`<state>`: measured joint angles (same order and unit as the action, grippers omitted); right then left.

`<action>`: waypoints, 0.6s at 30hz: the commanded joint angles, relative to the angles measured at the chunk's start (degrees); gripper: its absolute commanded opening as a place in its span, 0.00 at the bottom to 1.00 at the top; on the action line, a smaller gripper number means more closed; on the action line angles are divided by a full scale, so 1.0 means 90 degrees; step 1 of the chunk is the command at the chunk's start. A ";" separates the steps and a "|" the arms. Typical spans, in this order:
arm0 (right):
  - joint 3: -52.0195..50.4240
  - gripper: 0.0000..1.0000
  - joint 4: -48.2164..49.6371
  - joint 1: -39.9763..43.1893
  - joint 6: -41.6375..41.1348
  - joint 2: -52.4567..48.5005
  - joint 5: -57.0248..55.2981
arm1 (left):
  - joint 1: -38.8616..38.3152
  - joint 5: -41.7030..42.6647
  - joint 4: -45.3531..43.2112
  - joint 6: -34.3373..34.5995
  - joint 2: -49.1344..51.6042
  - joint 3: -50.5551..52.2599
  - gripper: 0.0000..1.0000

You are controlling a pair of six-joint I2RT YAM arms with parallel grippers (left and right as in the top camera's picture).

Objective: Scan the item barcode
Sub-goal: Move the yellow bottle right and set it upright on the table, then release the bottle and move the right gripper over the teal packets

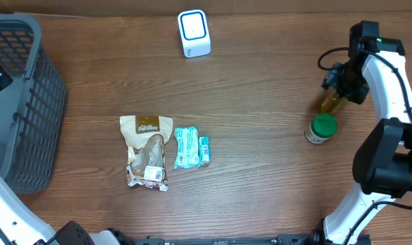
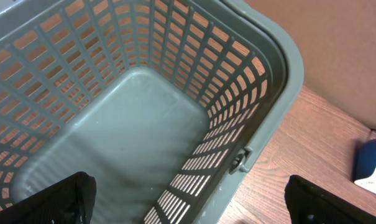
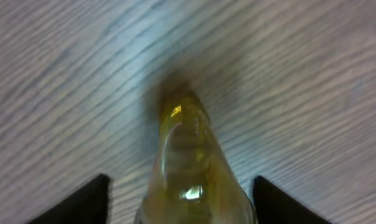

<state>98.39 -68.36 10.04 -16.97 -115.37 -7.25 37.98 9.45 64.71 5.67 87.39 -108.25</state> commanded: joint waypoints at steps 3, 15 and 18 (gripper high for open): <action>-0.0032 0.97 0.0032 -0.0007 0.0005 0.0034 0.0000 | -0.0012 0.0073 -0.0019 0.0039 0.0027 0.0036 0.99; 0.1617 1.00 -0.0804 -0.0090 0.0002 0.0427 -0.0136 | -0.0012 0.0073 -0.0022 0.0039 0.0027 0.0036 1.00; 0.2344 1.00 -0.1239 -0.0265 0.0002 0.0627 -0.0080 | -0.0012 0.0073 -0.0019 0.0039 0.0027 0.0036 1.00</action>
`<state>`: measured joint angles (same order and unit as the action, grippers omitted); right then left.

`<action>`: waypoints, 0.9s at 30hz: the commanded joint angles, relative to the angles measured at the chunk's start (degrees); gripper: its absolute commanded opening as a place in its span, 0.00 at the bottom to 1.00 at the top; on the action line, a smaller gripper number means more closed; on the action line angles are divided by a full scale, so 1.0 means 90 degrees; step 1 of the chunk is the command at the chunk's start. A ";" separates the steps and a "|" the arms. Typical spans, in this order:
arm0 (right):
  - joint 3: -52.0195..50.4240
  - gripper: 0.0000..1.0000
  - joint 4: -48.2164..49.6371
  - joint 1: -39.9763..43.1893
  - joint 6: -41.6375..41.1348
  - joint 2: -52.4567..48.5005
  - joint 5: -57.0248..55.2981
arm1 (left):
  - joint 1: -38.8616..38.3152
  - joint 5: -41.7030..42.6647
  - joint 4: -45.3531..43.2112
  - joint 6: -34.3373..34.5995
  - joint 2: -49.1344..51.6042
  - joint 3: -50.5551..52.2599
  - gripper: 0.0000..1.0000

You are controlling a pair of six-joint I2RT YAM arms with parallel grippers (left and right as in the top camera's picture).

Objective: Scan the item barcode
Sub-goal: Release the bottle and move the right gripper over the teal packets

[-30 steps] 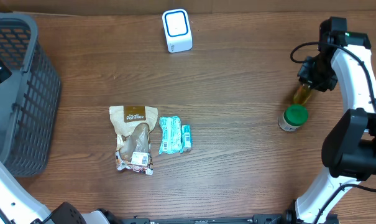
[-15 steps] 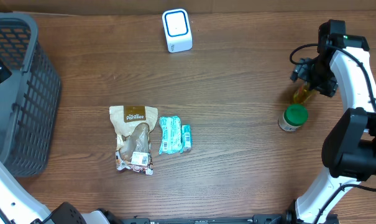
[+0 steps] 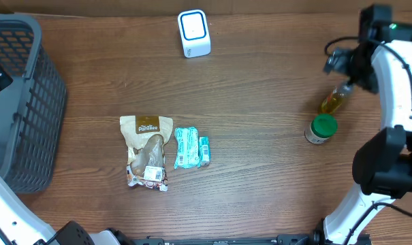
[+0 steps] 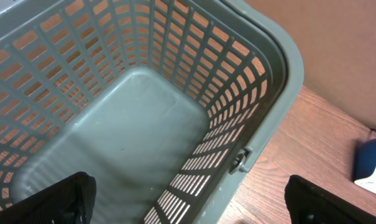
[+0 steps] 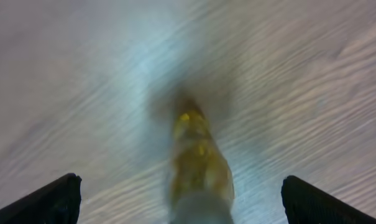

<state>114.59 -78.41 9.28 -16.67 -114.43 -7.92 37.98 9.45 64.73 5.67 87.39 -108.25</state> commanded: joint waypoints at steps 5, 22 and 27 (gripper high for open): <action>0.0940 1.00 -0.0529 -0.0578 -0.0024 0.0821 0.0809 | -0.0012 0.0073 -0.0022 0.0039 0.0027 0.0036 0.99; -0.0495 0.83 -0.0821 -0.2657 0.0019 0.0818 0.2344 | -0.0012 0.0073 -0.0024 0.0039 0.0027 0.0036 1.00; -0.1496 0.82 -0.0340 -0.3463 -0.0333 0.0818 0.2341 | -0.0015 0.0073 -0.0024 0.0039 0.0027 0.0036 1.00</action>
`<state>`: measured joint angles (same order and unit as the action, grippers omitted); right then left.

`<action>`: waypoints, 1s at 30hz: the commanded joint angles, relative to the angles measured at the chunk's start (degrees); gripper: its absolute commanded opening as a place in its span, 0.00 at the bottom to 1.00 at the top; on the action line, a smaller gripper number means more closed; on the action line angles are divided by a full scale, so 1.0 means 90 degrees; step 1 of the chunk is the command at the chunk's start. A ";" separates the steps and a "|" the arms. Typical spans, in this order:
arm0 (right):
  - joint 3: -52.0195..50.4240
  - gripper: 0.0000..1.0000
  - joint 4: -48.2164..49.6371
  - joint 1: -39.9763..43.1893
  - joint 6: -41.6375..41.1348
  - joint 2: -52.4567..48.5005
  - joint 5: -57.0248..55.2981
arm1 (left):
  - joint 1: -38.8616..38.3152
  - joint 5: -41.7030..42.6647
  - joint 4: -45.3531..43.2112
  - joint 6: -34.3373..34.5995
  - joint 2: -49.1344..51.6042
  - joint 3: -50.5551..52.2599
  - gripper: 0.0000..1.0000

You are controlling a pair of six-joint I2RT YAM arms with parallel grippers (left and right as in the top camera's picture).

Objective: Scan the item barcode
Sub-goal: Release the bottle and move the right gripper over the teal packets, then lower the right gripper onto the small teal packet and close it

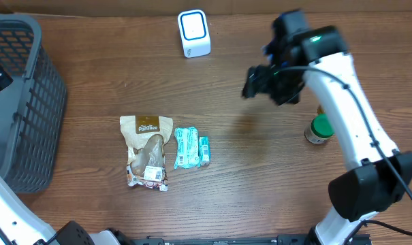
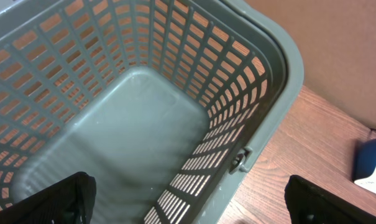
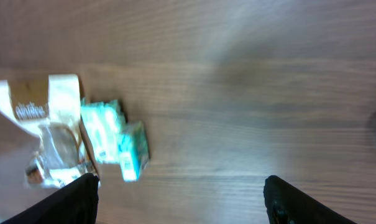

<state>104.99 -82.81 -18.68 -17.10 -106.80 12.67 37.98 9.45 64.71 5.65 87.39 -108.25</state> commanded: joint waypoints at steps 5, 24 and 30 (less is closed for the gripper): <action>-0.1399 0.82 0.0986 -0.1151 -0.0811 -0.0029 0.0056 | -0.0012 0.0073 -0.0019 0.0041 0.0027 0.0036 1.00; -0.3094 1.00 0.3519 -0.3002 -0.1938 -0.0029 -0.1316 | -0.0012 0.0073 -0.0019 0.0041 0.0027 0.0036 1.00; -0.3099 0.89 0.3585 -0.3002 -0.1936 -0.0046 -0.1219 | -0.0012 0.0073 -0.0019 0.0041 0.0027 0.0036 1.00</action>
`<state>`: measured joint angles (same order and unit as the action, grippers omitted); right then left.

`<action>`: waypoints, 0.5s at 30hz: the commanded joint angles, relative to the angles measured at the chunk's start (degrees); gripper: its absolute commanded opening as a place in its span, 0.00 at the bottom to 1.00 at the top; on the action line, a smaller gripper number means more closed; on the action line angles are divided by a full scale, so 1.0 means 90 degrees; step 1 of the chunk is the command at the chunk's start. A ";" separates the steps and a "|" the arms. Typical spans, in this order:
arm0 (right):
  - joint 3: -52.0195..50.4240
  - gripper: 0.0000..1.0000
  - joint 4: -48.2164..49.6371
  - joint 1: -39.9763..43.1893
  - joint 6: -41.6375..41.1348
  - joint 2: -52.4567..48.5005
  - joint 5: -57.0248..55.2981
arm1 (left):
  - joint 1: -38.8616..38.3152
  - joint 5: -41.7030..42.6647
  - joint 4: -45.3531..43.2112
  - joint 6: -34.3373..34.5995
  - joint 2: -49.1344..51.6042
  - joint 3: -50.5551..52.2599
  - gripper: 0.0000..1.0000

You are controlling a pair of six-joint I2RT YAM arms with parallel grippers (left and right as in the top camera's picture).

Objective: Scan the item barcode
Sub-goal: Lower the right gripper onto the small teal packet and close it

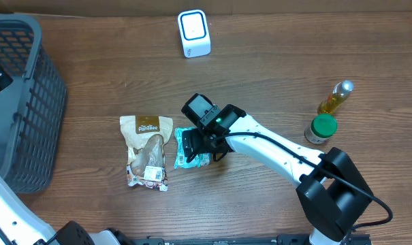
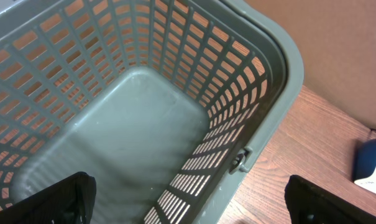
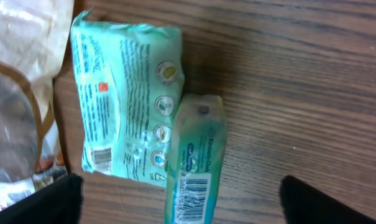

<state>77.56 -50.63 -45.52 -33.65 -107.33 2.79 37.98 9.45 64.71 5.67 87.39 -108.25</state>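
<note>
Two teal packs lie side by side mid-table: a wide pack (image 1: 185, 147) (image 3: 122, 112) and a narrow pack (image 1: 204, 151) (image 3: 197, 155) with its barcode facing up. My right gripper (image 1: 206, 144) (image 3: 188, 208) hangs open just above them, with the narrow pack's barcode end between its fingers and nothing gripped. The white scanner (image 1: 193, 33) stands at the far edge. My left gripper (image 2: 191, 205) is open over the grey basket (image 2: 144, 143), holding nothing.
A brown snack bag (image 1: 147, 151) (image 3: 20, 93) lies touching the wide pack's left side. A yellow oil bottle (image 1: 332, 99) and a green-lidded jar (image 1: 321, 128) stand at the right. The grey basket (image 1: 18, 102) fills the left edge.
My right gripper was high over the table's middle right, open. It is now low over the teal packs, still open. The left arm and all items are unmoved.
My right gripper stood around the oil bottle at the right, then was wider open and above it with the bottle left standing. It was then over the table's middle, and now hangs over the narrow teal pack. The left gripper stayed above the basket.
</note>
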 commanded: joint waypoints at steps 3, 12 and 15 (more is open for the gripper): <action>-0.0051 0.72 0.0002 -0.0019 -0.0097 0.0005 -0.0138 | -0.0012 0.0073 -0.0022 0.0039 0.0027 0.0036 1.00; -0.0051 0.56 0.0005 -0.0019 -0.0102 -0.0007 -0.0136 | -0.0015 0.0073 -0.0019 0.0039 0.0027 0.0036 0.99; -0.0053 0.55 0.0000 -0.0019 -0.0100 -0.0007 -0.0136 | -0.0015 0.0073 -0.0019 0.0039 0.0027 0.0036 0.99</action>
<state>77.45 -50.76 -45.52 -34.52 -107.33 2.48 37.98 9.47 64.71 5.67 87.39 -108.25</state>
